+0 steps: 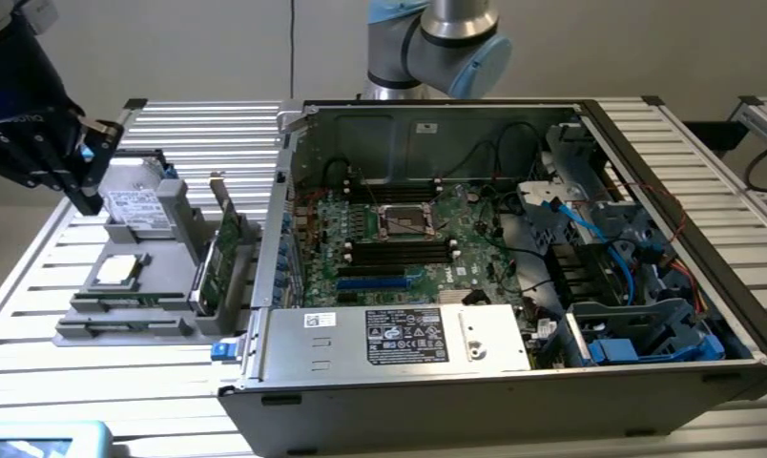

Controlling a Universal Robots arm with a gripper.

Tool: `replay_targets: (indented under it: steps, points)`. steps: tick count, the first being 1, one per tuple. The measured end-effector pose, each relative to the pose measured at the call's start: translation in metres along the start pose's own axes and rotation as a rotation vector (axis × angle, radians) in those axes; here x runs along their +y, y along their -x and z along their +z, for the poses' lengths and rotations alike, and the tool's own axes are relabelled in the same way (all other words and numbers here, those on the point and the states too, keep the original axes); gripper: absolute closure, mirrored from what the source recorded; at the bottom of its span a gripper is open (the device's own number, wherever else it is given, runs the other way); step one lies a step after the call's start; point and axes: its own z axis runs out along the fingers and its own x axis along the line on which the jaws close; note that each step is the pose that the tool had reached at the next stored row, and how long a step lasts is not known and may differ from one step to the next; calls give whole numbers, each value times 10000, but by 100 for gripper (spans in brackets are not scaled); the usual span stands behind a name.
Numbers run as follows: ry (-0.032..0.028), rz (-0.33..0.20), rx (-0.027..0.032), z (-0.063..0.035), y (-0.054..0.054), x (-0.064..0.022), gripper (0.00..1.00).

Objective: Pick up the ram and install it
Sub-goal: 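Pick up the ram and move it above insertion slot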

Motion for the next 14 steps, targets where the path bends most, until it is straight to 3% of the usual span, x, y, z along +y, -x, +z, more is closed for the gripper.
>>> replay_targets:
  steps: [14]
  points:
    - [36, -2543, 119, 3, 0, 0, 89]
